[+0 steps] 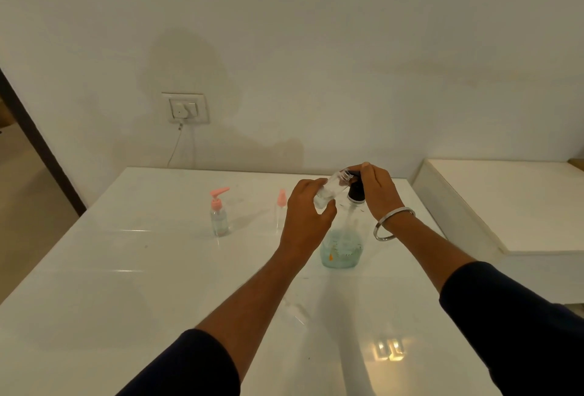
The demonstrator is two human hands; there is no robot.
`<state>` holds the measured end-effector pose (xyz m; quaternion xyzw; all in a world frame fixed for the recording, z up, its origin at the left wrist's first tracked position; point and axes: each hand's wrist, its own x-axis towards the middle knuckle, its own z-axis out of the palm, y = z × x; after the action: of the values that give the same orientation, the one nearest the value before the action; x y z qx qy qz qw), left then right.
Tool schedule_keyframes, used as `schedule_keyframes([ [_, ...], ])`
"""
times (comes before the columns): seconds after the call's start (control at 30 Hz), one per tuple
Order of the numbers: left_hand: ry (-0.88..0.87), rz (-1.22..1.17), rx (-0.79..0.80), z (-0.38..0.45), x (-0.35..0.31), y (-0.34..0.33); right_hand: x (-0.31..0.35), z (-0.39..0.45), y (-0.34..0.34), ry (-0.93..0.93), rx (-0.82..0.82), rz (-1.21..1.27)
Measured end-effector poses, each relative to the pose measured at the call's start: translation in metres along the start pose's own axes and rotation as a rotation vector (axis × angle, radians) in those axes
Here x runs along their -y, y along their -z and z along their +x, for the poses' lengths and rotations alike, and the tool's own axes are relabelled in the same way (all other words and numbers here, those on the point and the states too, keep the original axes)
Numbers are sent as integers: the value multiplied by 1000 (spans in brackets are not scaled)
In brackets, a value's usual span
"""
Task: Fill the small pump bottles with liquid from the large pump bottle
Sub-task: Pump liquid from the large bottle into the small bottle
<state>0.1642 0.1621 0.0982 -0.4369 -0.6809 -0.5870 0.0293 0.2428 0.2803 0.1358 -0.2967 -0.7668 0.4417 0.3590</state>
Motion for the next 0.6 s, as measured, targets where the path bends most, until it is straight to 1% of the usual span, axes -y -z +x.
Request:
schedule_keyframes([
  [0.2,22,-12,16,0,0,0,0,-2,3,8,11,-24],
  [0.37,18,-17,22,-1,-2,2,10,2,9,26,64,-41],
  [0.6,-13,-18,11,0,1,1,0,0,1,5,2,-1],
])
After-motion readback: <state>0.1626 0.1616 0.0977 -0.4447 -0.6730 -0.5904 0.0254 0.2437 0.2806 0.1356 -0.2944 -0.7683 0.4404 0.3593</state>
